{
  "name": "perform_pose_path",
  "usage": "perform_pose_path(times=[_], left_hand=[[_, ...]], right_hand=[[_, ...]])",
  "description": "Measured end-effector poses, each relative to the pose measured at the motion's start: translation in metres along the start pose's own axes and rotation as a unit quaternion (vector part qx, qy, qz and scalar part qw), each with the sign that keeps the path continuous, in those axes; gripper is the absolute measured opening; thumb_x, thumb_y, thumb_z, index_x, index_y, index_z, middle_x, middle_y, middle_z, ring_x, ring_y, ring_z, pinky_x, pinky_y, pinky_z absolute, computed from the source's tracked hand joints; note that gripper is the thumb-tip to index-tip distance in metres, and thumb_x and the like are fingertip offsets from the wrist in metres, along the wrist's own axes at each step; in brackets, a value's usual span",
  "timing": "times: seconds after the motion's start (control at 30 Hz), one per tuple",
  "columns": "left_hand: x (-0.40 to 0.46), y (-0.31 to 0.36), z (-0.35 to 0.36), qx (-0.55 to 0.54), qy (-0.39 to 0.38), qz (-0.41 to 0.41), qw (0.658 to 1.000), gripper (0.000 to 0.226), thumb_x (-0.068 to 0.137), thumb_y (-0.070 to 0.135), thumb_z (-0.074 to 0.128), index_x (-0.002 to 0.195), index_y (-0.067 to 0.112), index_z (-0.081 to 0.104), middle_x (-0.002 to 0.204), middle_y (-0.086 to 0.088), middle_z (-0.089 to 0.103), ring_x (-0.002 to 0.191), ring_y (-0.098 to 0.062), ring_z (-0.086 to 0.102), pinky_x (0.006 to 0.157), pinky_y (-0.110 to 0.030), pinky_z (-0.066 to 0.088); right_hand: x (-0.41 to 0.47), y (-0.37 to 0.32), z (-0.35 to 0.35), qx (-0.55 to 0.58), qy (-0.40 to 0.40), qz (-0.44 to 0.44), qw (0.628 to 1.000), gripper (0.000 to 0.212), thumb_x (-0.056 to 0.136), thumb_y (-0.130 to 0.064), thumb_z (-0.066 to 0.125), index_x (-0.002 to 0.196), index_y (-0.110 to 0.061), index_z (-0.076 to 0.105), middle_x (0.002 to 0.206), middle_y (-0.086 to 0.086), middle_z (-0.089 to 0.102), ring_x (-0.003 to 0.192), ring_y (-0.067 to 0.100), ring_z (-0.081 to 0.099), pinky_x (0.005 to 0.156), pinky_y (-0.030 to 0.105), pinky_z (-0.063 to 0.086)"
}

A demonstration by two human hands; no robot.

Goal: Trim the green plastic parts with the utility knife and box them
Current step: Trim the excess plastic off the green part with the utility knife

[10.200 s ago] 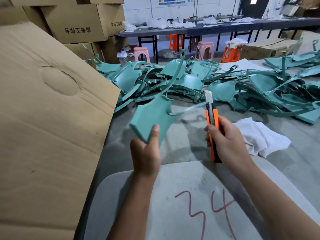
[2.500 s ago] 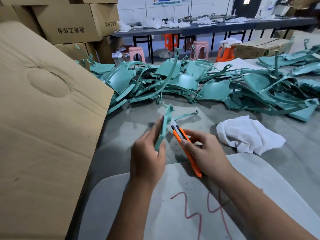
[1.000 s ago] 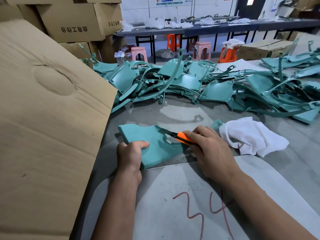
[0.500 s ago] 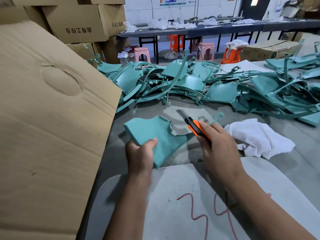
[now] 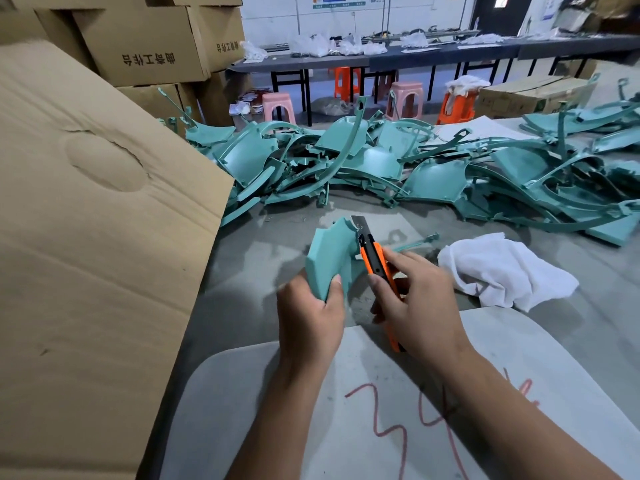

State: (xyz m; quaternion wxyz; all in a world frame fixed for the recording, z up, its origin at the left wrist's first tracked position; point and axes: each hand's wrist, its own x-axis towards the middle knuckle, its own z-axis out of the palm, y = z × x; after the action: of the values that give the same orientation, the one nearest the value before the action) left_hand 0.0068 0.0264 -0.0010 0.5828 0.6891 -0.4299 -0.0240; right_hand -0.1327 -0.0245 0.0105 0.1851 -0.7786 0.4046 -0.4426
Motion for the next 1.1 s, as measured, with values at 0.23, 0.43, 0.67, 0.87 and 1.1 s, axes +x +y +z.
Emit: perform_pose_path(times=[0.23,0.43,0.67,0.87,1.1], left_hand=[[-0.003,-0.004,0.002,0.010,-0.017,0.053,0.998,0.022,0.086,0.012,0.068,0.108,0.016,0.067,0.061,0.026,0.057,0.061,0.012,0.058,0.053,0.000,0.034],[-0.001,-0.003,0.005,0.034,-0.015,0.043,0.998,0.029,0.087,0.008,0.071,0.115,0.015,0.073,0.067,0.022,0.053,0.066,0.017,0.055,0.059,0.002,0.038],[-0.001,-0.002,0.005,0.048,0.011,0.078,0.996,0.032,0.081,0.001,0.075,0.111,0.012,0.073,0.070,-0.003,0.070,0.074,-0.002,0.051,0.063,0.002,0.034],[-0.003,0.001,0.006,0.057,0.000,0.073,0.996,0.037,0.081,-0.001,0.075,0.115,0.014,0.073,0.073,-0.003,0.072,0.080,-0.007,0.054,0.068,-0.009,0.037],[-0.004,0.004,0.006,0.039,-0.004,0.061,0.997,0.046,0.082,-0.003,0.073,0.123,0.018,0.071,0.079,-0.002,0.075,0.090,-0.009,0.058,0.072,-0.014,0.041]], right_hand=[[-0.003,-0.006,-0.005,0.353,-0.036,0.168,0.920,0.030,0.099,-0.011,0.069,0.101,-0.039,0.079,0.068,0.015,0.072,0.059,0.028,0.073,0.058,0.036,0.062],[-0.005,-0.008,0.001,0.262,0.038,0.130,0.955,0.036,0.098,-0.014,0.070,0.124,-0.039,0.072,0.074,0.007,0.073,0.054,0.026,0.071,0.051,0.033,0.056],[-0.006,-0.005,0.007,0.165,0.001,0.123,0.979,0.037,0.097,-0.011,0.068,0.128,-0.030,0.073,0.078,0.006,0.071,0.053,0.019,0.068,0.053,0.030,0.054],[-0.008,-0.005,0.008,0.159,0.014,0.120,0.980,0.034,0.096,-0.014,0.069,0.122,-0.034,0.074,0.071,-0.002,0.072,0.050,0.015,0.068,0.054,0.033,0.056],[-0.010,-0.006,0.011,0.168,0.046,0.077,0.982,0.044,0.097,-0.016,0.068,0.122,-0.053,0.065,0.081,0.004,0.070,0.056,0.021,0.069,0.054,0.041,0.058]])
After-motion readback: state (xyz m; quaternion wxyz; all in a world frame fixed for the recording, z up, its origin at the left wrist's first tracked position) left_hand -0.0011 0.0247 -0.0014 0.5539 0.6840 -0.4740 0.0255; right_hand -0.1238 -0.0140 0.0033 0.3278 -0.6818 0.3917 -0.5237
